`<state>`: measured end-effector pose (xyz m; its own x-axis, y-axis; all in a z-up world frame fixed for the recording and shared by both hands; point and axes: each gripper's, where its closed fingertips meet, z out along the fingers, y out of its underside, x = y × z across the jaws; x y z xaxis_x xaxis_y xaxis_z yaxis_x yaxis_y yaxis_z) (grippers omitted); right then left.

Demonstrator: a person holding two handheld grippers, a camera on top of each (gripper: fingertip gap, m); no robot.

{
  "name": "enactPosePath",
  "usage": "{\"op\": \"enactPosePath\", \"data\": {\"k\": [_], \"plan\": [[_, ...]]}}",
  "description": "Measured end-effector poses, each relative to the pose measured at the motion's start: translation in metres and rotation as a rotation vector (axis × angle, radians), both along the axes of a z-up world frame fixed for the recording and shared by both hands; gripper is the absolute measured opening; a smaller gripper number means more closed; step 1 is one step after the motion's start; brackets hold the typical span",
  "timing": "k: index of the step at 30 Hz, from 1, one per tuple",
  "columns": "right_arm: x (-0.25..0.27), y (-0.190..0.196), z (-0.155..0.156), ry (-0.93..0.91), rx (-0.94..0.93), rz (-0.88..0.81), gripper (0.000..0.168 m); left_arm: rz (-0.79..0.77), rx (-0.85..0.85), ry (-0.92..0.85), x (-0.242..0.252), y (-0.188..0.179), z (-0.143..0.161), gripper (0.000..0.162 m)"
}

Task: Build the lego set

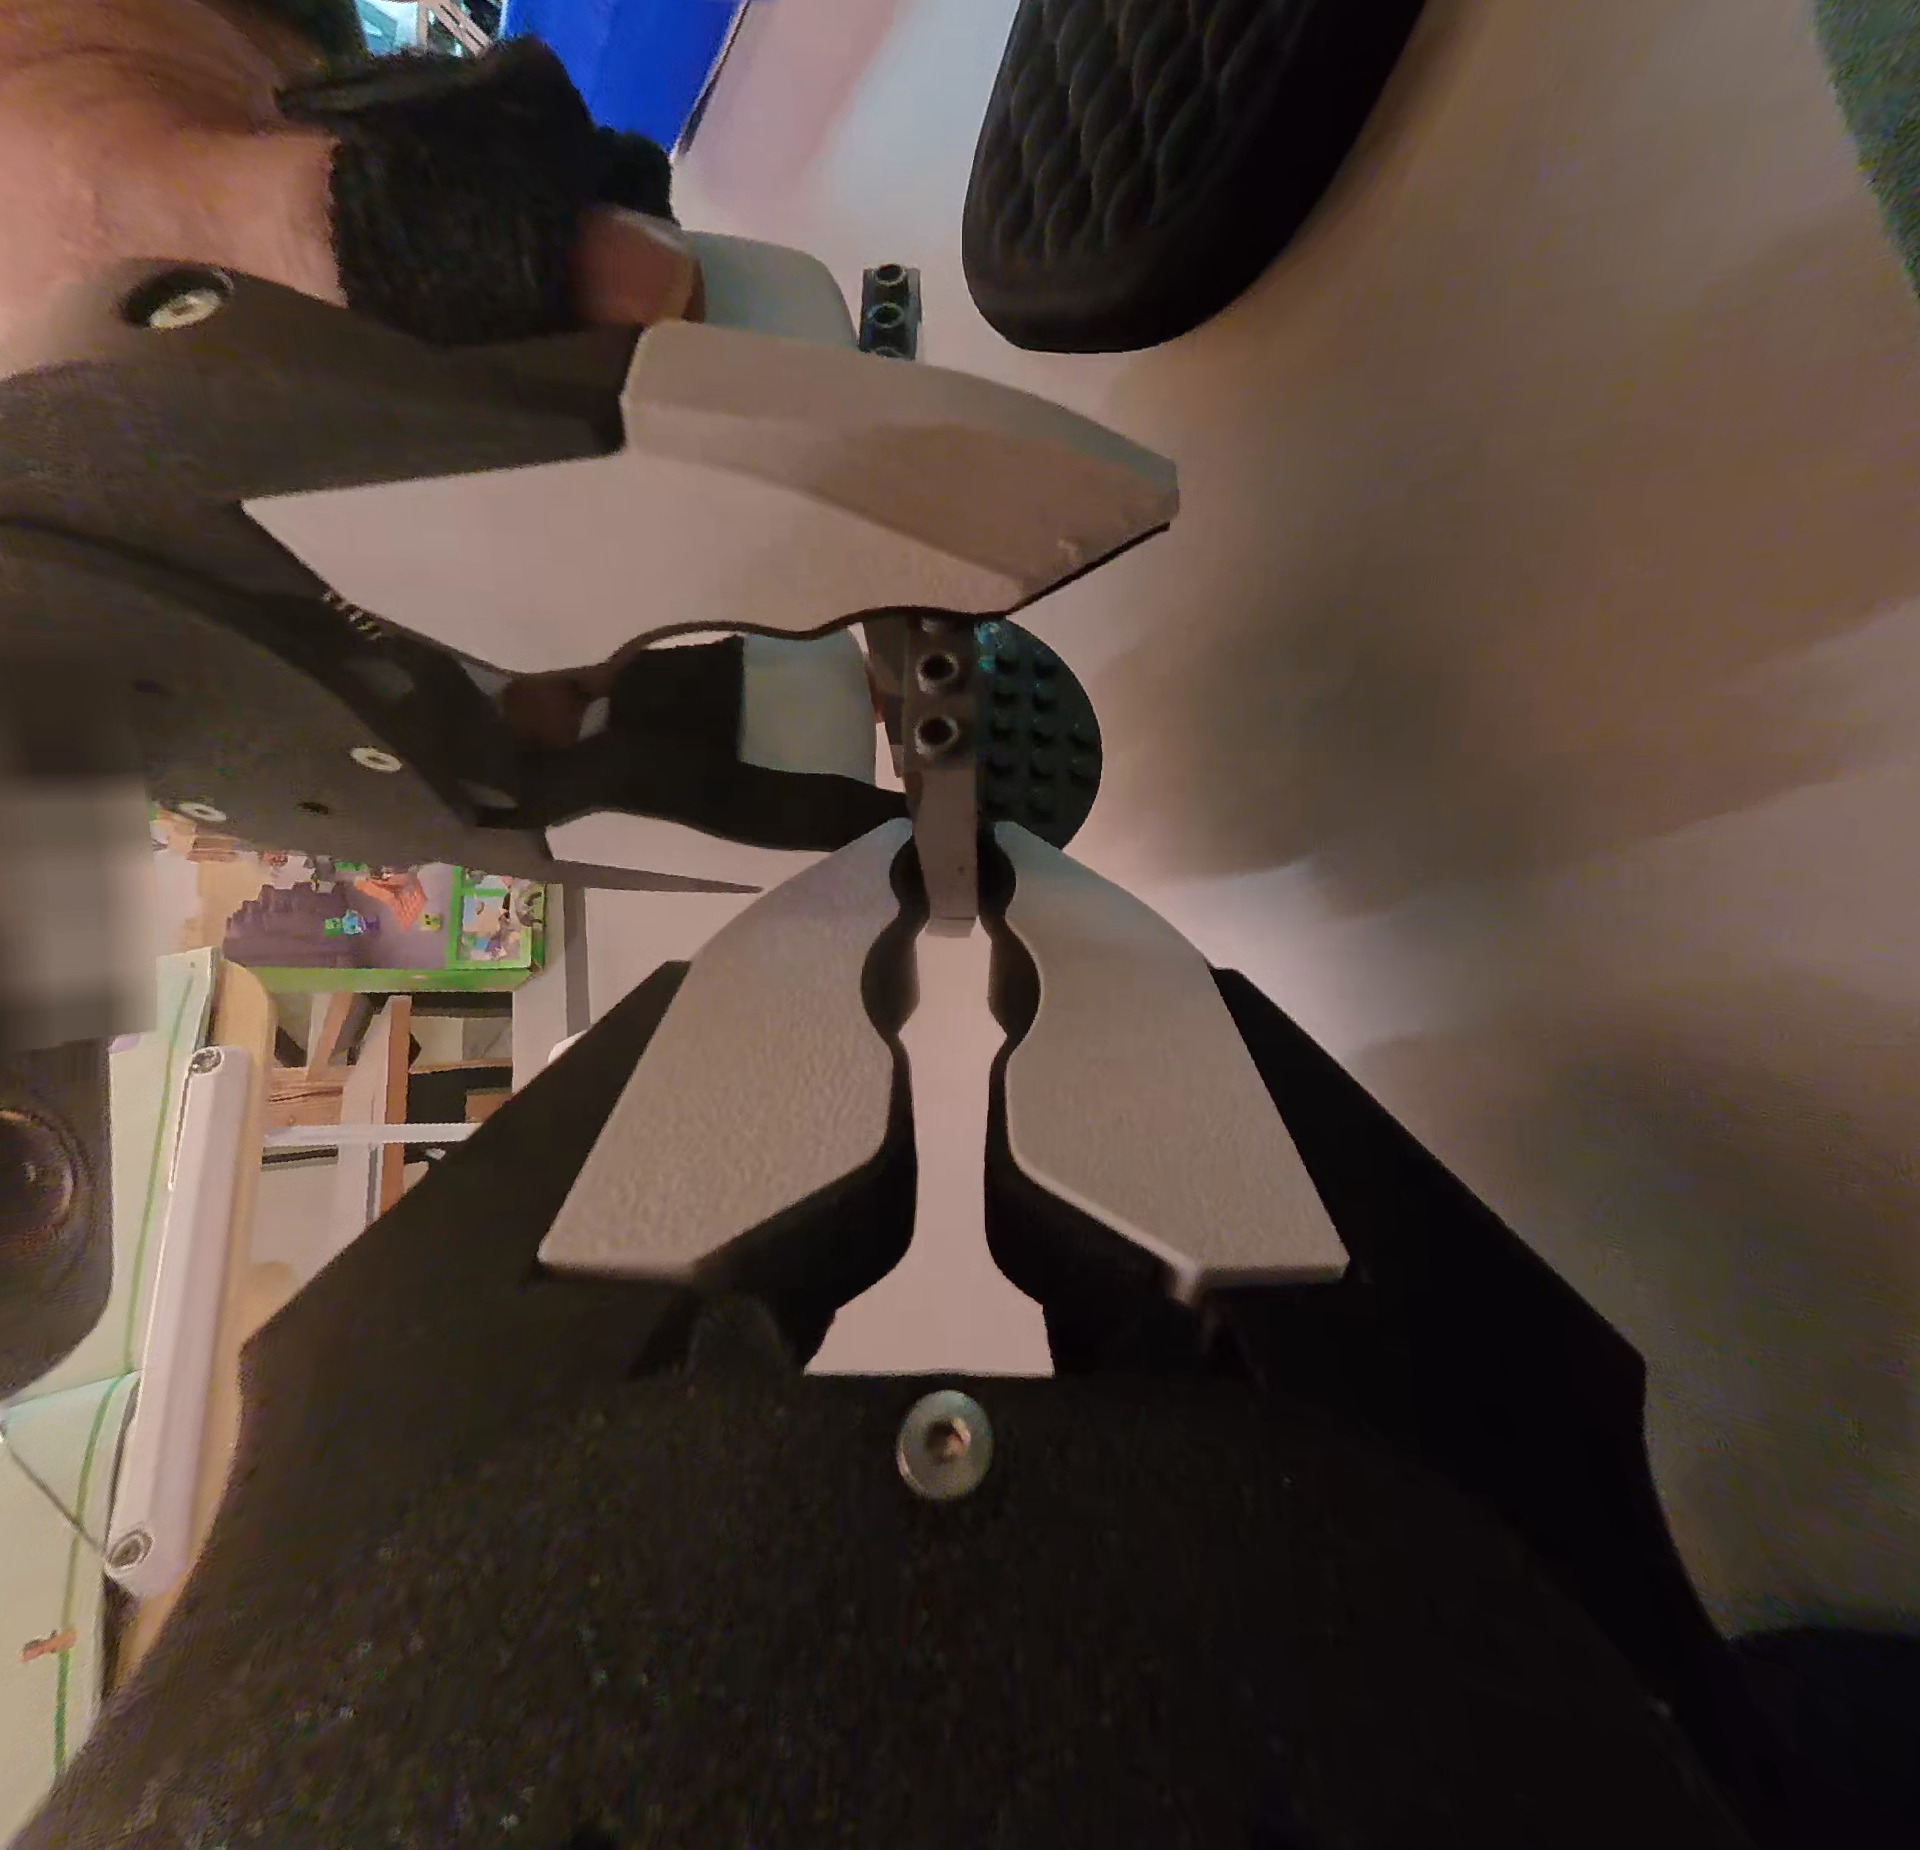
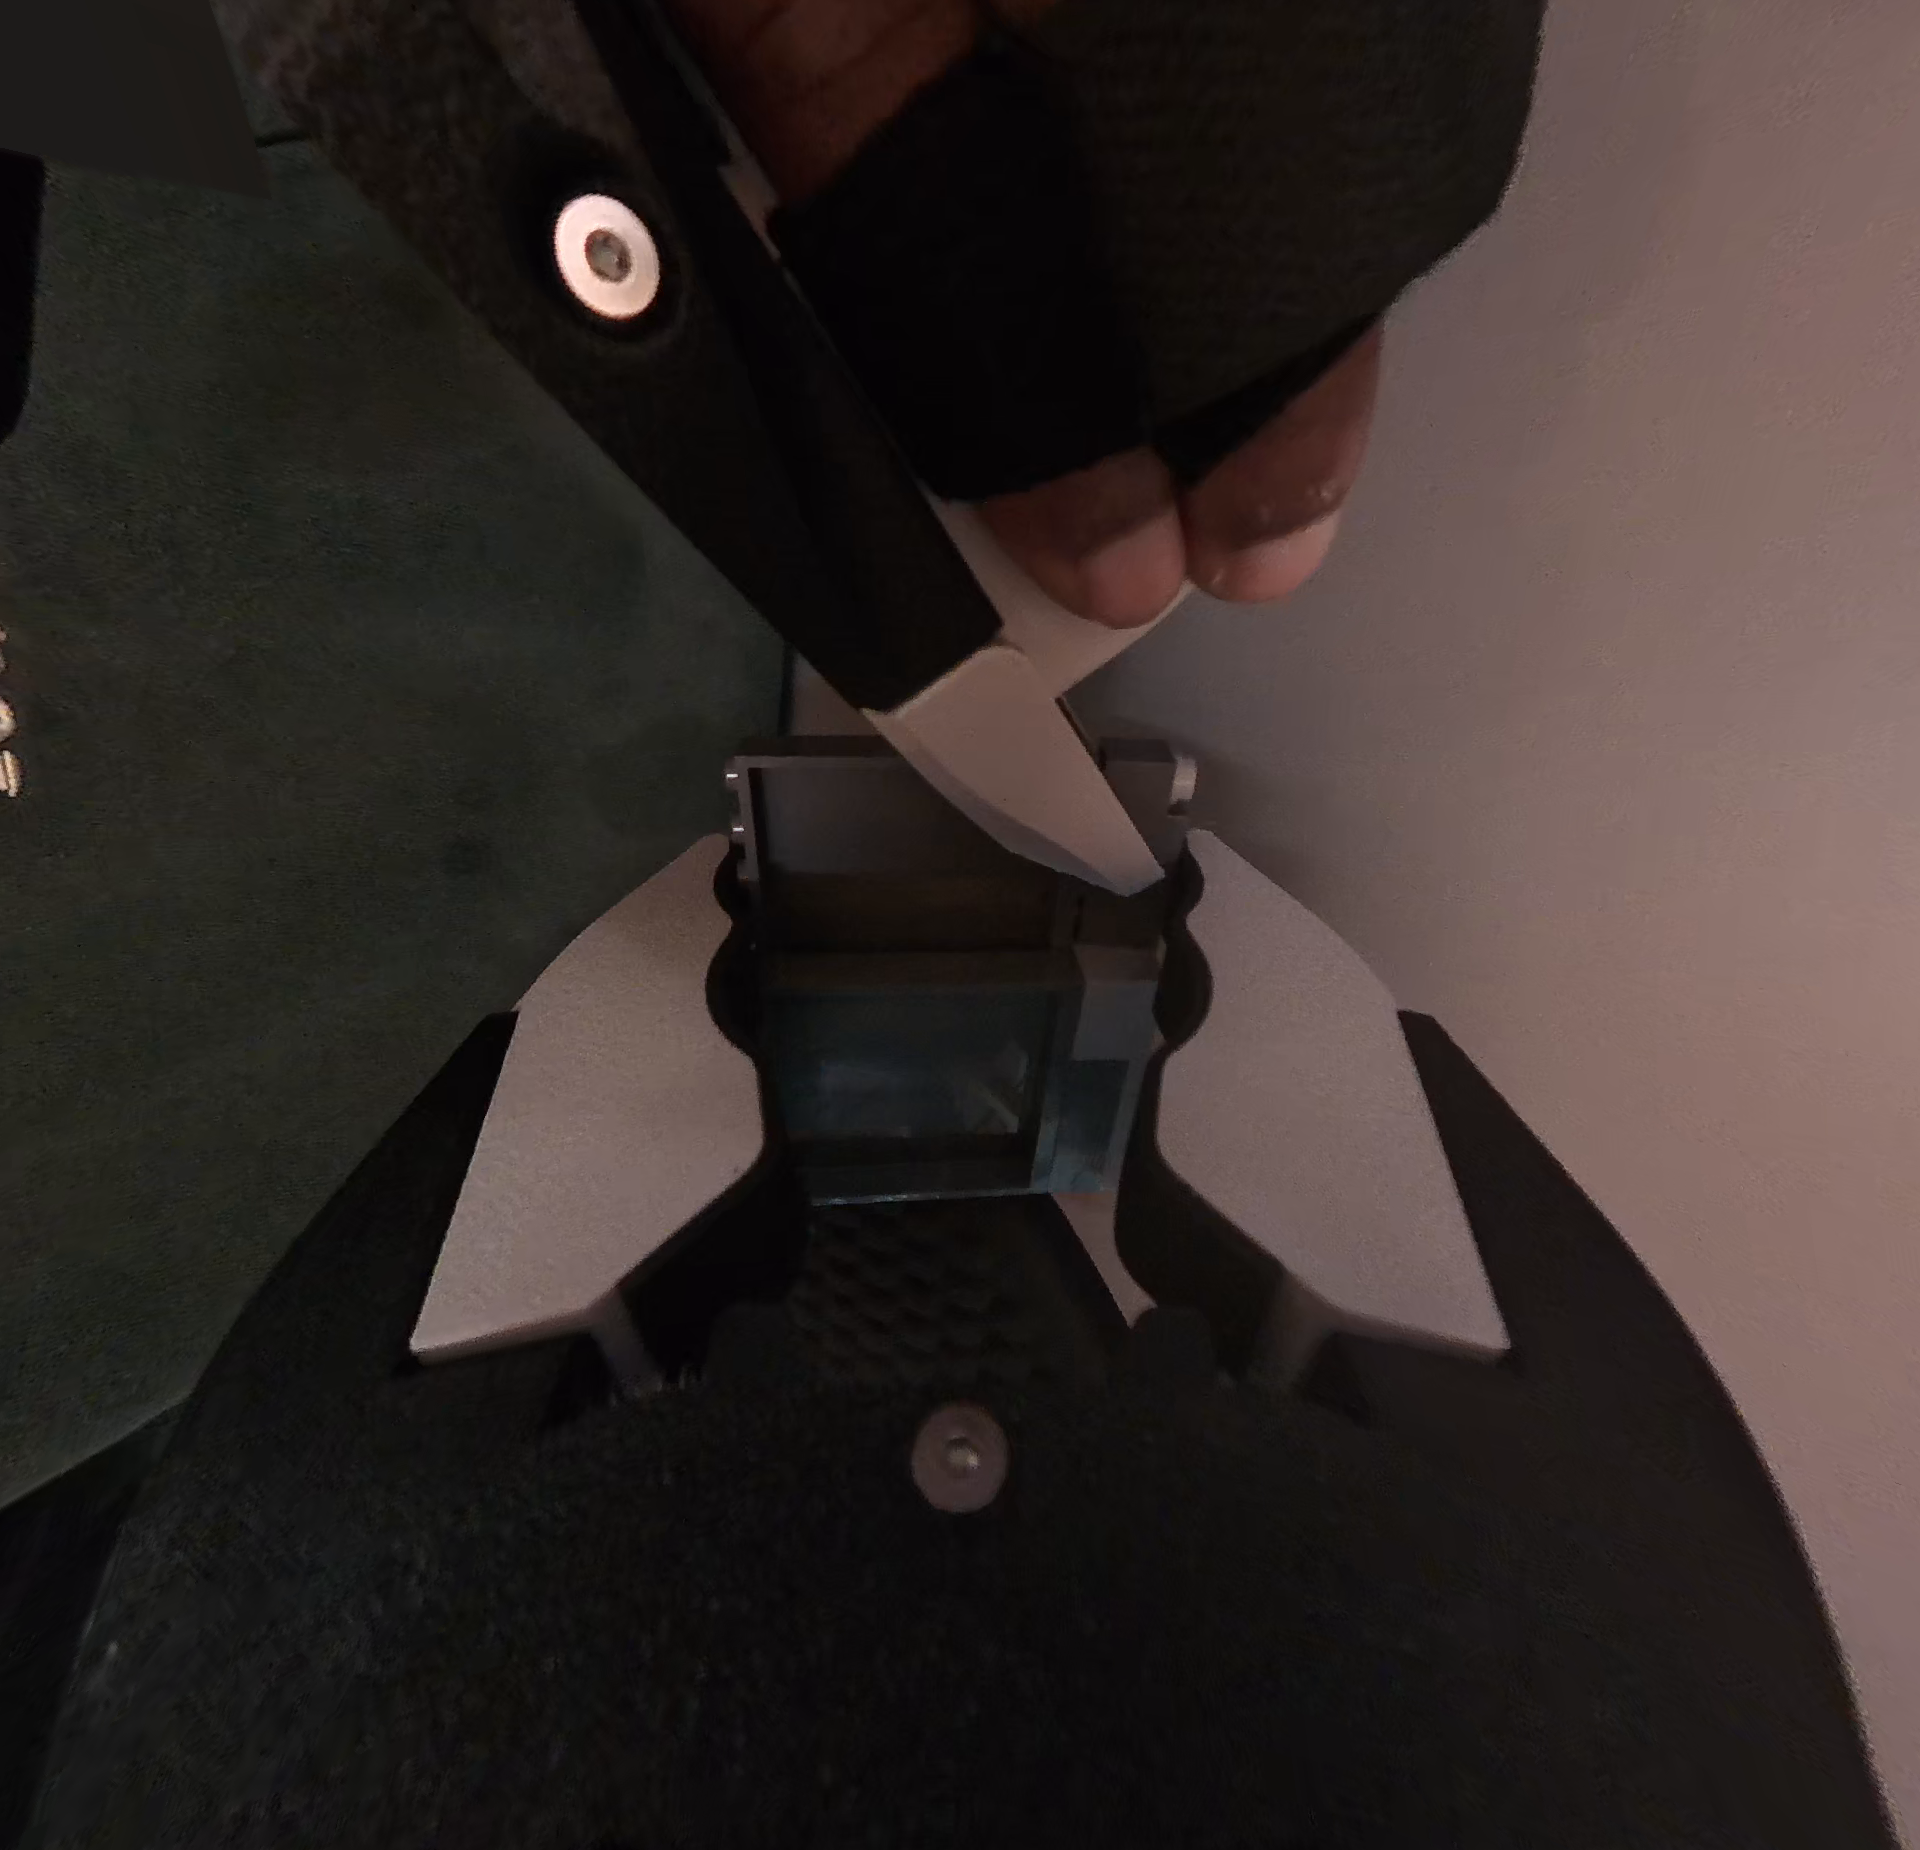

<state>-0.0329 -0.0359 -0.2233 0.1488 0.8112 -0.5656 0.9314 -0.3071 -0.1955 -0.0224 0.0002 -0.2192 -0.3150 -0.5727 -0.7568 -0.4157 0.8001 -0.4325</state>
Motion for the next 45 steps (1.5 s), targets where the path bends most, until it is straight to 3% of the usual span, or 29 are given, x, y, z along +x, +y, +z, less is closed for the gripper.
{"op": "enactPosePath", "data": {"k": [6,9,13,22,37,41,45], "plan": [[-0.002,0.001,0.0,0.014,0.004,-0.025,0.076,0.002,-0.002,-0.008,0.0,0.001,0.0,0.008],[-0.004,0.0,0.003,0.028,-0.009,-0.045,0.089,0.01,0.007,0.002,-0.001,0.004,-0.002,0.008],[0.002,0.006,0.008,0.041,0.011,-0.08,0.092,0.02,0.0,0.004,-0.002,0.006,-0.003,0.008],[0.011,0.0,0.0,0.05,0.004,-0.11,0.077,0.027,-0.018,0.008,-0.001,0.005,-0.001,0.008],[0.009,0.0,0.003,0.072,-0.02,-0.143,0.076,0.031,-0.049,0.007,-0.003,0.005,-0.001,0.008],[0.014,0.012,0.02,0.134,0.016,-0.18,0.1,0.034,-0.165,0.004,-0.005,0.006,-0.003,0.008],[0.031,0.036,0.046,0.276,0.264,-0.265,0.101,0.05,-0.45,-0.013,-0.006,0.008,0.0,0.008]]}}
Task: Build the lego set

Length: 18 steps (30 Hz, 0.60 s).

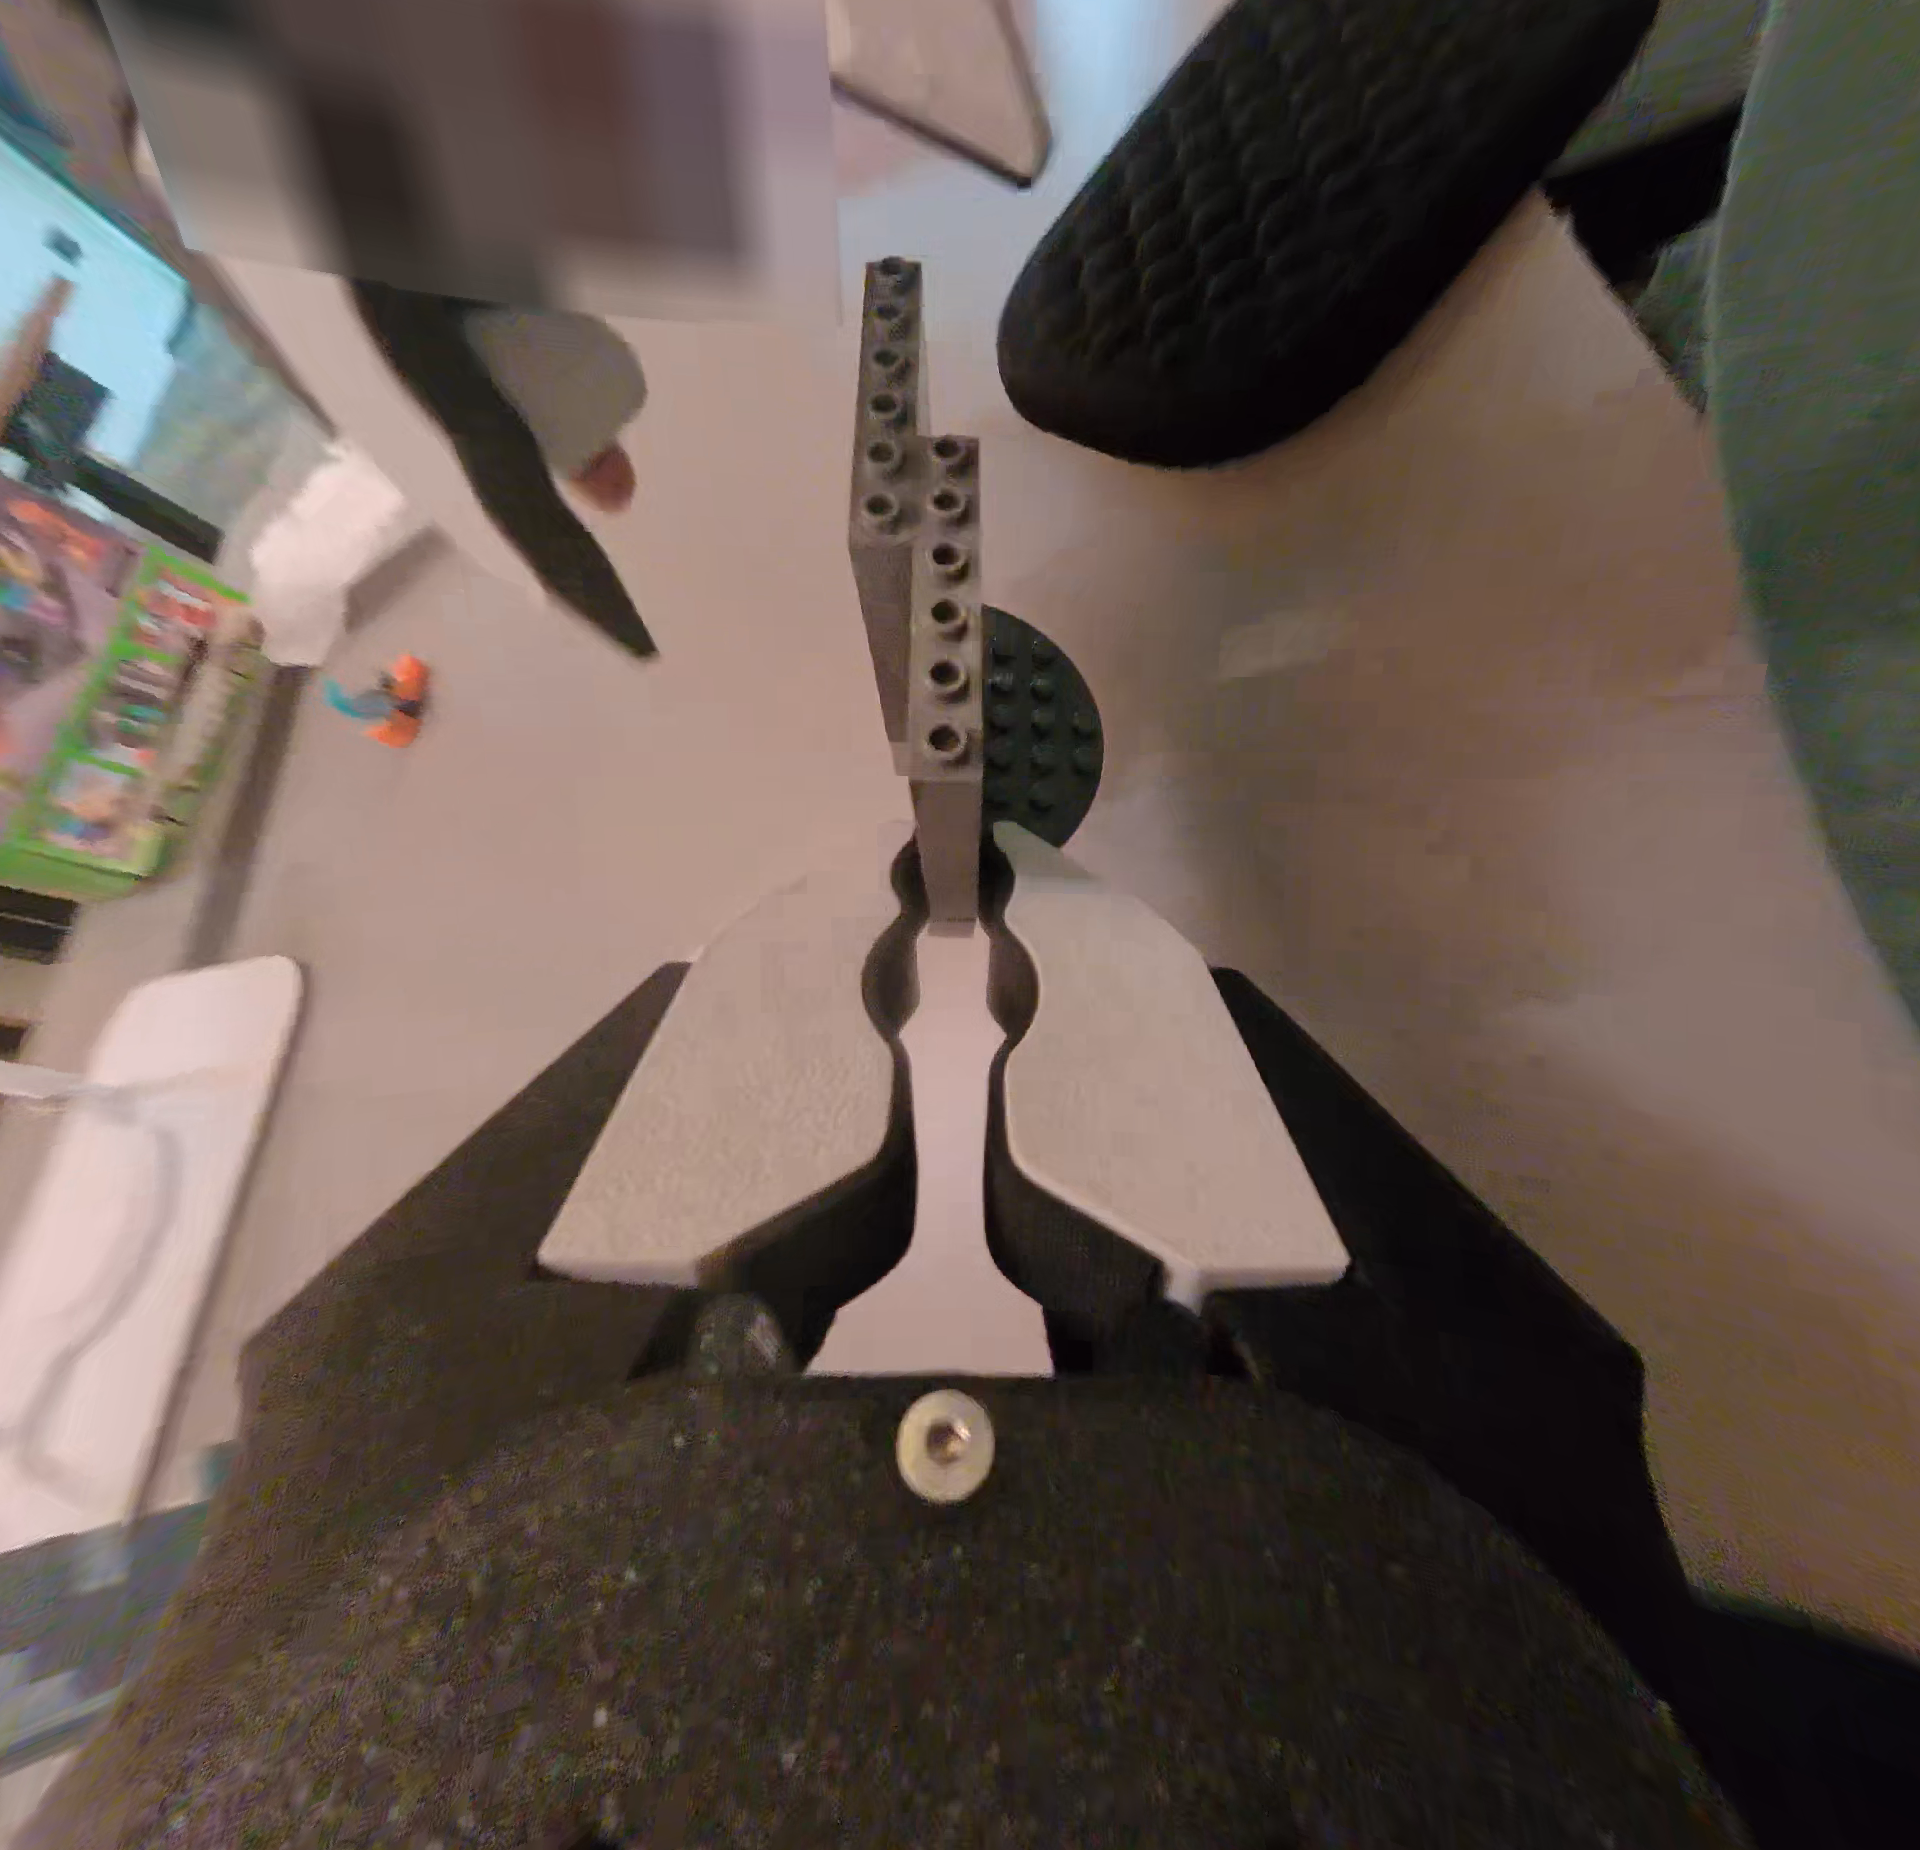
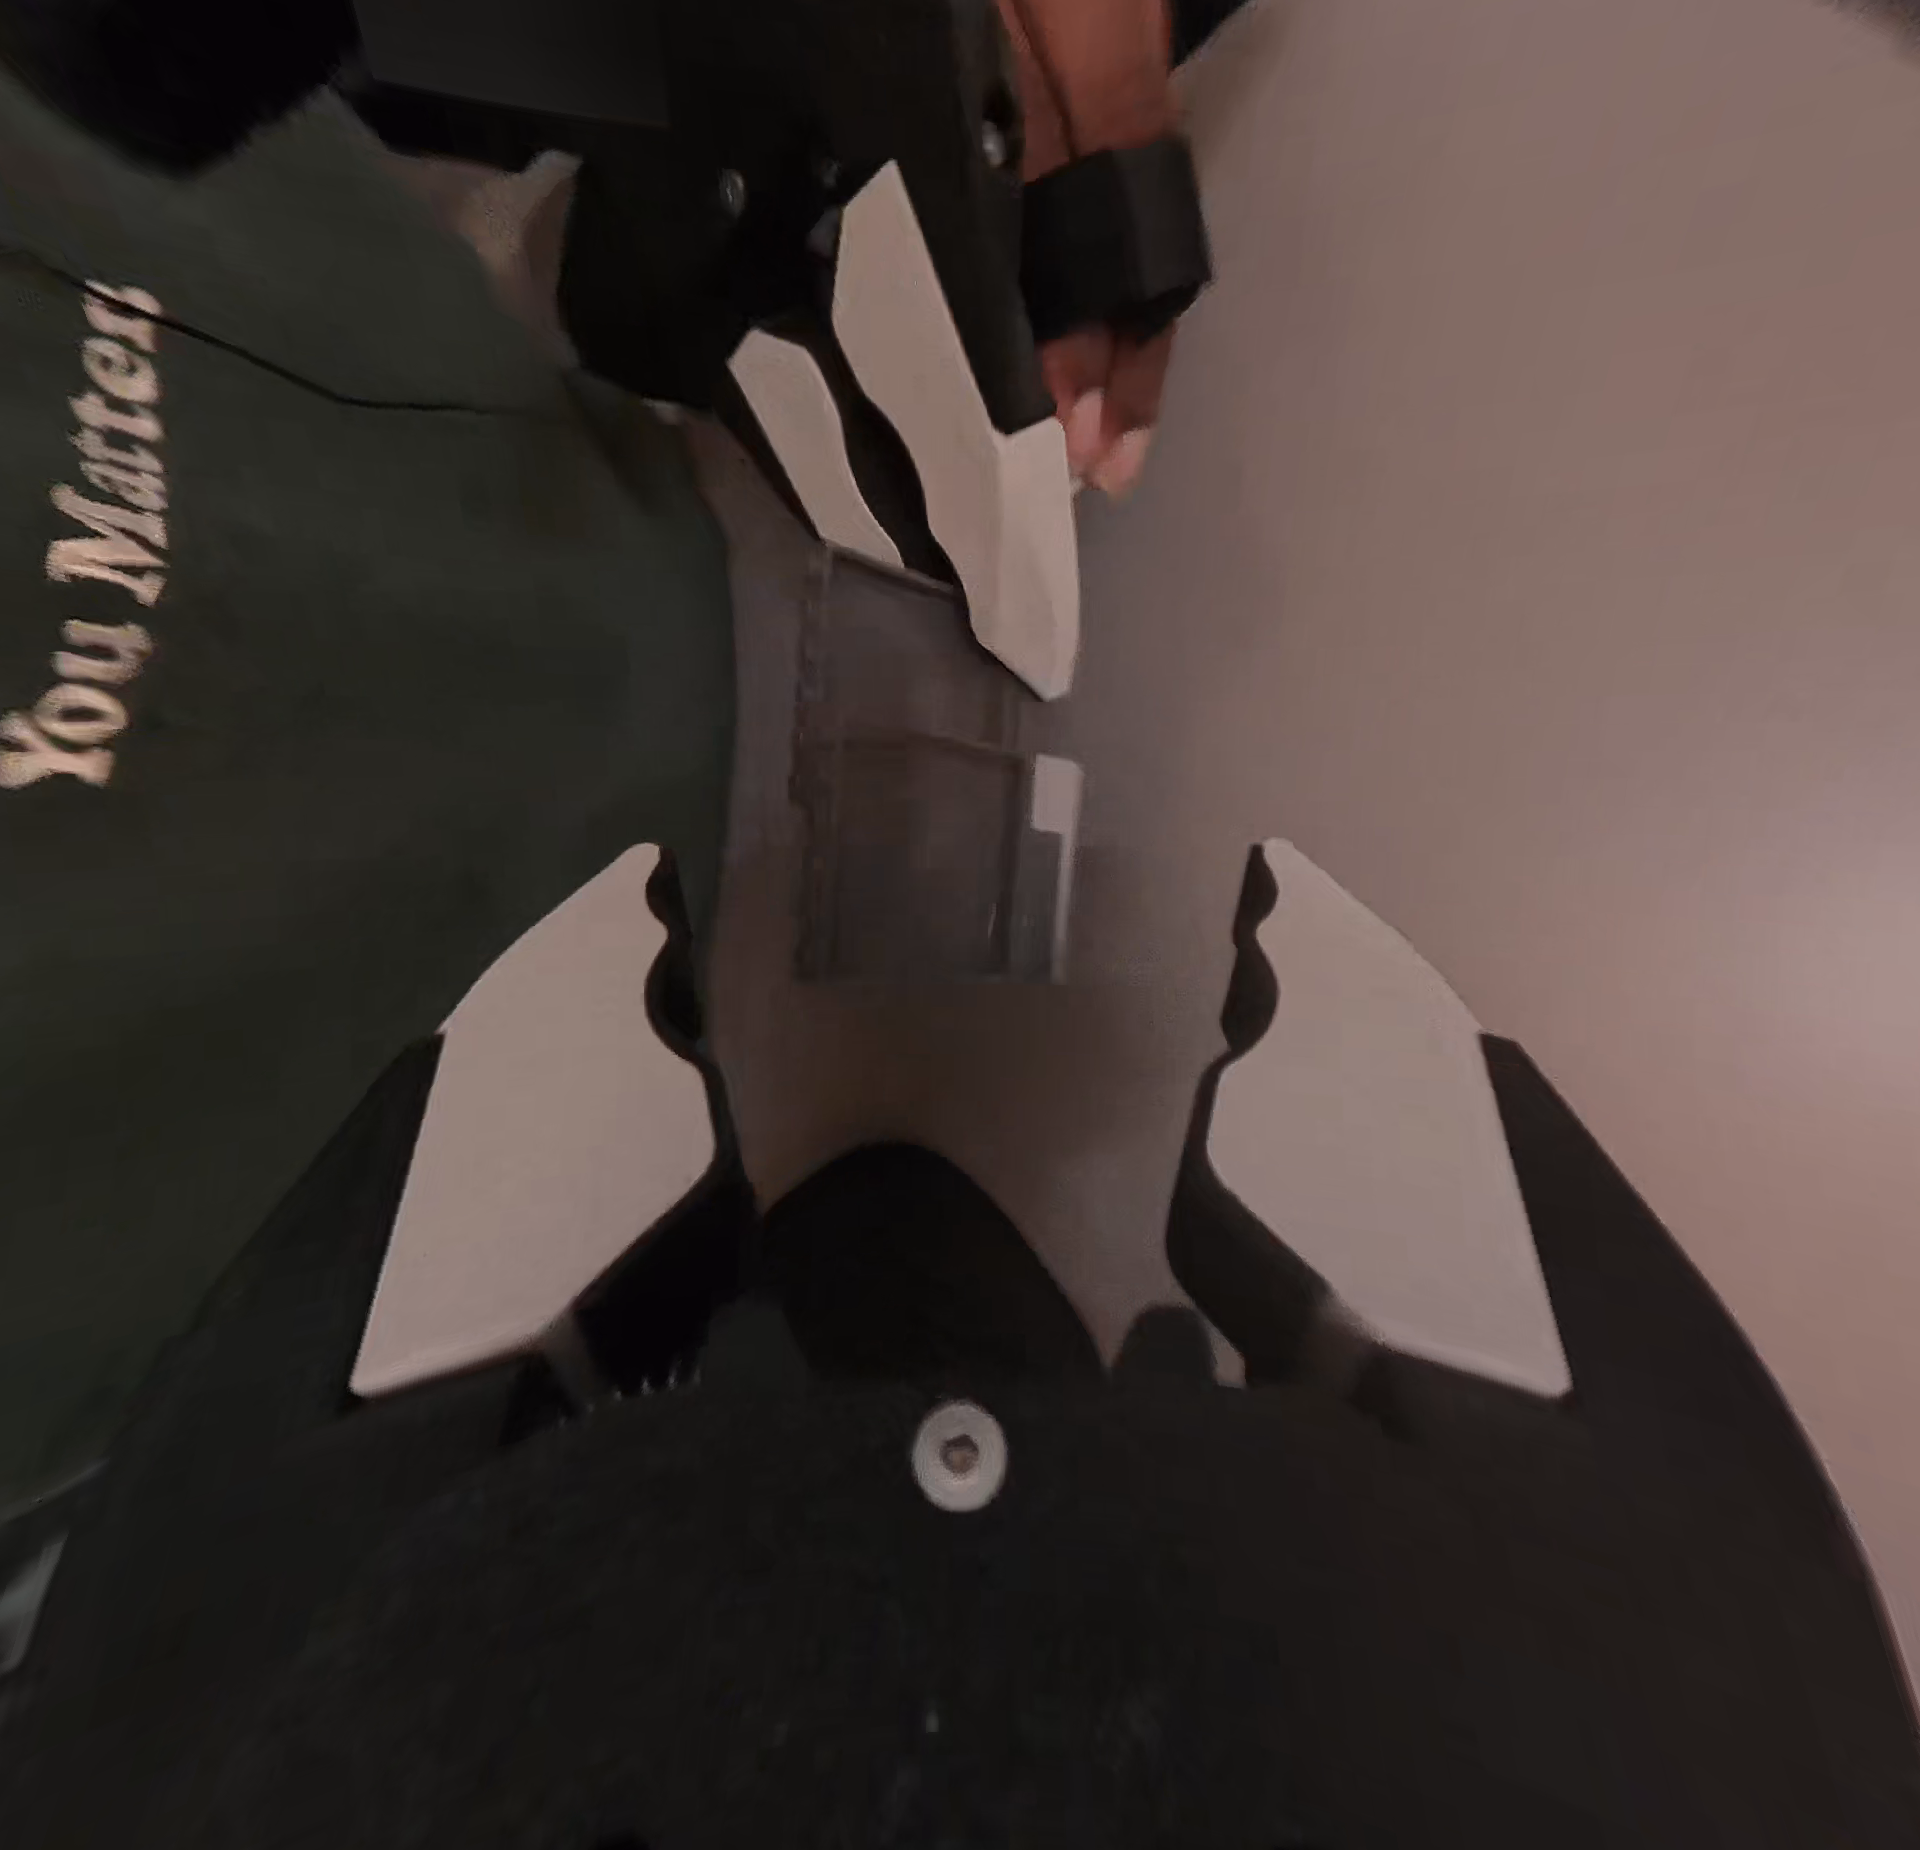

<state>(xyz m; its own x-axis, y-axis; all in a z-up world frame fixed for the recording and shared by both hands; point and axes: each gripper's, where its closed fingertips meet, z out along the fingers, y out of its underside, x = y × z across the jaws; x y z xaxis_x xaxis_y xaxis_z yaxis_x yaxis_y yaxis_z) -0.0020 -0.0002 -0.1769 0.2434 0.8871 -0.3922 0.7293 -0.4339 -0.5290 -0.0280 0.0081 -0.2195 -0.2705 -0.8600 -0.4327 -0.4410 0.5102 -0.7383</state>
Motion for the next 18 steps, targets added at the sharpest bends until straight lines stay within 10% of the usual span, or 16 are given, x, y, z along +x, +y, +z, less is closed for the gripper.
{"op": "enactPosePath", "data": {"k": [9,18], "plan": [[0.024,0.01,-0.008,0.275,0.585,-0.286,0.086,0.017,-0.749,0.019,0.004,-0.002,0.02,0.008],[-0.006,-0.011,0.013,0.335,0.847,-0.082,0.095,-0.198,-1.297,0.042,-0.001,-0.039,0.062,0.008]]}}
